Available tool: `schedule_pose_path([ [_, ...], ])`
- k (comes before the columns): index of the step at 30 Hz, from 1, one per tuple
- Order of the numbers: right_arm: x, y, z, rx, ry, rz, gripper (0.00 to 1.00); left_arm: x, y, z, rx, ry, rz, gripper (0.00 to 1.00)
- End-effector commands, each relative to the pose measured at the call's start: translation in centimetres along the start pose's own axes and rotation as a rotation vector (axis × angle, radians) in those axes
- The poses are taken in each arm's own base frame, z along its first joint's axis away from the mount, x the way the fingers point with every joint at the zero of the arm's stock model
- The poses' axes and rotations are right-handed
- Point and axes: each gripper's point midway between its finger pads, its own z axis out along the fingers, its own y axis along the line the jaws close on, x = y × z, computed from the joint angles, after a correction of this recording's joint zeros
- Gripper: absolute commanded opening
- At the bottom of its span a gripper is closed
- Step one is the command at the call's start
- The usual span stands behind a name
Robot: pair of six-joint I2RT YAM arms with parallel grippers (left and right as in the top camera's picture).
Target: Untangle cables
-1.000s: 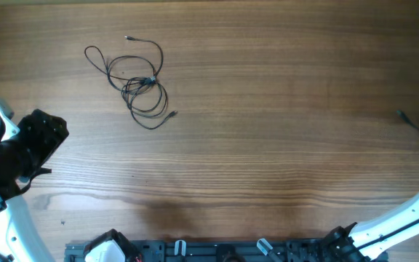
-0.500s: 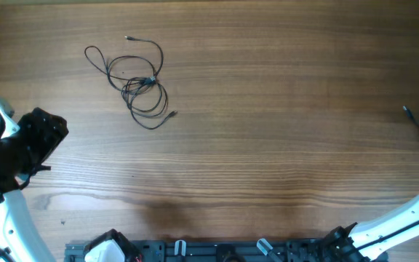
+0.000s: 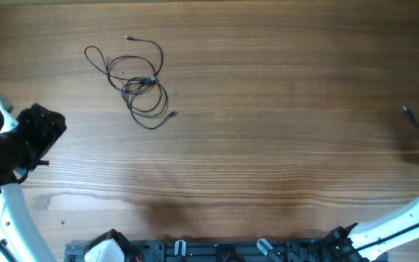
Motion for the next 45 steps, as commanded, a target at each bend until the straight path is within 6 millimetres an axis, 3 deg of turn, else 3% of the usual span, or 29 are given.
schedule_pose_path([
  [1,6.6,2.6,3.3,-0.159,0.257,-0.130,1.00,-0.5,-0.3,-0.2,0.016,-0.014,0.027,0.68],
  [8,3.9,6.6,-1.2,-0.282,0.018,-0.478,1.00,-0.8,-0.5,-0.2,0.019,-0.025,0.056,0.68],
  [11,5.1,9.2,-3.6,-0.419,0.011,-0.573,1.00,-1.0,-0.5,-0.2,0.022,-0.034,0.059,0.68],
  [13,7.3,11.8,-5.7,-0.584,0.043,-0.671,1.00,-1.2,-0.6,-0.2,0.025,-0.042,0.063,0.67],
  [15,11.5,14.7,-8.0,-0.782,0.100,-0.851,1.00,-1.3,-0.7,-0.2,0.026,-0.048,0.099,0.67],
  [17,15.2,16.3,-8.9,-0.870,0.151,-0.974,1.00,-1.3,-0.7,-0.2,0.026,-0.046,0.113,0.66],
  [19,18.6,17.2,-8.9,-0.884,0.193,-1.077,1.00,-1.3,-0.7,-0.2,0.027,-0.045,0.116,0.66],
  [23,28.6,18.0,-8.7,-0.909,0.311,-1.400,1.00,-1.0,-1.3,0.0,0.037,-0.036,0.157,0.67],
  [30,43.5,16.1,-8.9,-0.896,0.500,-1.745,0.98,-1.2,-2.7,1.1,0.063,-0.023,0.253,0.68],
  [35,52.4,11.9,-8.4,-0.800,0.566,-2.009,0.86,-1.3,-3.0,2.8,0.070,0.027,0.258,0.67],
  [40,57.3,9.9,-8.1,-0.777,0.511,-2.191,0.96,-0.1,-5.1,2.6,0.210,0.075,0.334,0.68],
  [45,64.4,10.9,-12.1,-1.090,0.530,-2.152,0.96,0.2,-5.3,2.5,0.226,0.090,0.329,0.68],
])
